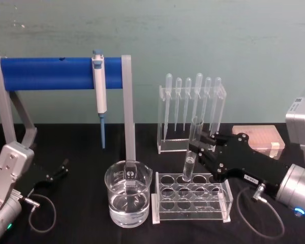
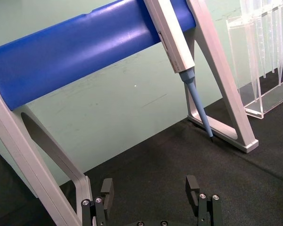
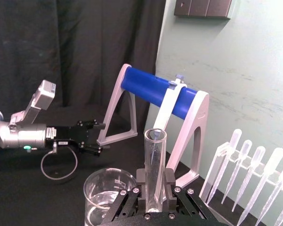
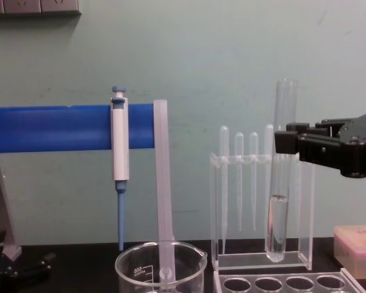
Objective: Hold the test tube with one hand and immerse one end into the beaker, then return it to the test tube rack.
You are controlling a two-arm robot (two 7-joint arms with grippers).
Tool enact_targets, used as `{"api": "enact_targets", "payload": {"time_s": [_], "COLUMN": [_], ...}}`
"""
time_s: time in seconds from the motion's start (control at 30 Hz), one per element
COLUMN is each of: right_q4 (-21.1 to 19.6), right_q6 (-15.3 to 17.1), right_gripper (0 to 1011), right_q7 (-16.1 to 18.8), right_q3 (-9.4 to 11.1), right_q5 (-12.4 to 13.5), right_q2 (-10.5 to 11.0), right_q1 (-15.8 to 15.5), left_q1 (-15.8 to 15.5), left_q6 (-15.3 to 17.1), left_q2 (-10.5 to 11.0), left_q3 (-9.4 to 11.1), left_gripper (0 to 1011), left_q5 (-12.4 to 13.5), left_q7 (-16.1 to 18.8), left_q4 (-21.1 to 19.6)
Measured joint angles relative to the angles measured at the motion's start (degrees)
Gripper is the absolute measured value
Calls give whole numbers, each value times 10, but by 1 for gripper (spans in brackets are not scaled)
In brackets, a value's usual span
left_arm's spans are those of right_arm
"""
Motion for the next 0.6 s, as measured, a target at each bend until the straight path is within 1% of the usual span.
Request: {"api": "enact_targets", "payload": {"time_s": [0.2,0.3,0.37,0.4,0.5,0.53,0.57,0.6], "right_q4": [1,8,13,13,21,27,29,37], "right_q6": [9,22,32,32,47,55,59,65], "right_gripper": [241,241,241,241,241,241,241,241], "right_q7": [0,2,3,3,8,11,13,17], "right_q3": [7,8,5,5,-2,-7,-10,-17], "right_q5": [7,18,22,22,26,28,28,29], "right_q2": [-10,-17,-20,-20,-24,-26,-28,-31], "right_q1": [4,16,27,27,49,63,69,85], "left_q1": [0,0,0,0,0,0,0,0], "left_q6": [0,0,0,0,0,0,0,0], "left_q2": [0,0,0,0,0,0,0,0], "left_q3": [0,0,0,0,0,0,0,0], "left_gripper": [1000,1000,1000,1000,1000,1000,1000,1000], "left_q5": [0,0,0,0,0,0,0,0], "left_q7": [0,0,0,0,0,0,0,0], "left_q4": [0,0,0,0,0,0,0,0]}}
